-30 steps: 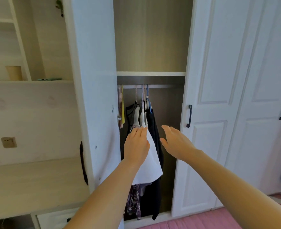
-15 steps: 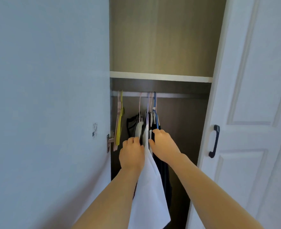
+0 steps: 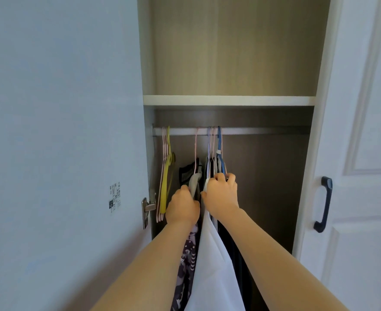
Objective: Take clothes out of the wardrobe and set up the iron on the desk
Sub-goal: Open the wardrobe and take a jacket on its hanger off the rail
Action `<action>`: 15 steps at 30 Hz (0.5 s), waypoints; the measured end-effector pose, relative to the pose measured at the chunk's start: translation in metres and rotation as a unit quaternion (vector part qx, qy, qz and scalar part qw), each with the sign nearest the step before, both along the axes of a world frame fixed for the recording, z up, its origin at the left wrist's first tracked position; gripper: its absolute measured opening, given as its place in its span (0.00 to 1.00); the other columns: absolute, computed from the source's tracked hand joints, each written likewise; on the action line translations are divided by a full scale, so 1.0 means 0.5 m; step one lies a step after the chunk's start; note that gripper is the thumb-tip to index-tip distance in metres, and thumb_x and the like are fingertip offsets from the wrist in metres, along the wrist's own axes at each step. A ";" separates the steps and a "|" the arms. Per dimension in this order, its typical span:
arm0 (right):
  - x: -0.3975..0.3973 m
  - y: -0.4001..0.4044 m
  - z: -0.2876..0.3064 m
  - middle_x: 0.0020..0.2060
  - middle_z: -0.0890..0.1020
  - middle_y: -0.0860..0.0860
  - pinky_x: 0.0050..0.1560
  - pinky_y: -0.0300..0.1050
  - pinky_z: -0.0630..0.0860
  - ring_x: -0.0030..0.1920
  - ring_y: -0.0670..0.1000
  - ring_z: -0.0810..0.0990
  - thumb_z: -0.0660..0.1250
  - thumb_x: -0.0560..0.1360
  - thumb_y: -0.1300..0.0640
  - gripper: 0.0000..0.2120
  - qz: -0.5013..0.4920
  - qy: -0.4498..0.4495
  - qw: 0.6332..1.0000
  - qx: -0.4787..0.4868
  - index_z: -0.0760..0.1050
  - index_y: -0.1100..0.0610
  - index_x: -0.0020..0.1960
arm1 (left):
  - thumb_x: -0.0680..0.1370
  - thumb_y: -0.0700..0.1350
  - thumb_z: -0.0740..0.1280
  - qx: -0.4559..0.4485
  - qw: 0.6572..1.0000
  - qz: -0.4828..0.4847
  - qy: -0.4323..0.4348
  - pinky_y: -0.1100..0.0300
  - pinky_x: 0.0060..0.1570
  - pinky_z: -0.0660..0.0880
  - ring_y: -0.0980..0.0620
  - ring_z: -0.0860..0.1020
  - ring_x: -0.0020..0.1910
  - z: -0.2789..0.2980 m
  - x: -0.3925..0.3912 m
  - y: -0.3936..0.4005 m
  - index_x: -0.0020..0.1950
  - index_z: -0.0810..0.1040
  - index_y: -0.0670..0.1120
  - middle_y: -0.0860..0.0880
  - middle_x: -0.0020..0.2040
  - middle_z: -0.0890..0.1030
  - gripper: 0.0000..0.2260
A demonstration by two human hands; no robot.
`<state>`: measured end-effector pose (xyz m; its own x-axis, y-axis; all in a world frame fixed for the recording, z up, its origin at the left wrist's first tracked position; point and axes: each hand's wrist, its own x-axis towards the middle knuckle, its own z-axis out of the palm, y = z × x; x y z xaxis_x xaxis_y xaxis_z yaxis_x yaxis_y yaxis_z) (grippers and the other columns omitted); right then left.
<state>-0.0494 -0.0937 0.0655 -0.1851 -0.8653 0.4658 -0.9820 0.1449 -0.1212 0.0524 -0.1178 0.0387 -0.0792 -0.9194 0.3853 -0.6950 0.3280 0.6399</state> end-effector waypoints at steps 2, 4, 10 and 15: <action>0.010 -0.006 0.008 0.63 0.70 0.56 0.63 0.54 0.64 0.64 0.62 0.62 0.63 0.76 0.54 0.13 -0.006 -0.008 1.000 -0.011 0.76 0.58 0.57 | 0.77 0.41 0.64 -0.003 1.000 -0.004 0.011 0.50 0.42 0.78 0.45 0.78 0.45 0.008 -0.002 -0.017 0.56 0.74 0.43 0.44 0.49 0.79 0.08; 0.019 -0.011 0.016 0.59 0.70 0.57 0.58 0.51 0.66 0.60 0.60 0.65 0.64 0.75 0.57 0.10 -0.012 -0.038 0.999 -0.011 0.75 0.60 0.54 | 0.77 0.41 0.62 -0.001 1.000 -0.009 0.010 0.50 0.43 0.78 0.45 0.78 0.45 0.014 -0.004 -0.031 0.56 0.73 0.42 0.43 0.49 0.79 0.08; 0.006 -0.021 0.033 0.49 0.71 0.60 0.52 0.46 0.76 0.56 0.58 0.71 0.63 0.74 0.67 0.06 0.029 -0.170 0.985 -0.021 0.70 0.63 0.50 | 0.79 0.39 0.61 0.009 0.999 -0.032 0.036 0.53 0.42 0.75 0.44 0.77 0.45 0.035 -0.015 -0.067 0.58 0.74 0.40 0.40 0.52 0.79 0.10; 0.001 -0.042 0.041 0.52 0.74 0.61 0.38 0.39 0.72 0.54 0.58 0.74 0.64 0.75 0.66 0.12 0.029 -0.196 0.980 -0.027 0.69 0.66 0.57 | 0.78 0.36 0.62 0.078 0.982 -0.046 0.165 0.55 0.52 0.73 0.43 0.76 0.57 0.063 -0.041 -0.090 0.63 0.75 0.40 0.41 0.58 0.78 0.14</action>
<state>-0.0488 -0.1146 0.0862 -0.3096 -0.8558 0.4144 -0.8653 0.0730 -0.4959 0.0320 -0.1629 0.0702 -0.0594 -0.9639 0.2595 -0.4137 0.2603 0.8724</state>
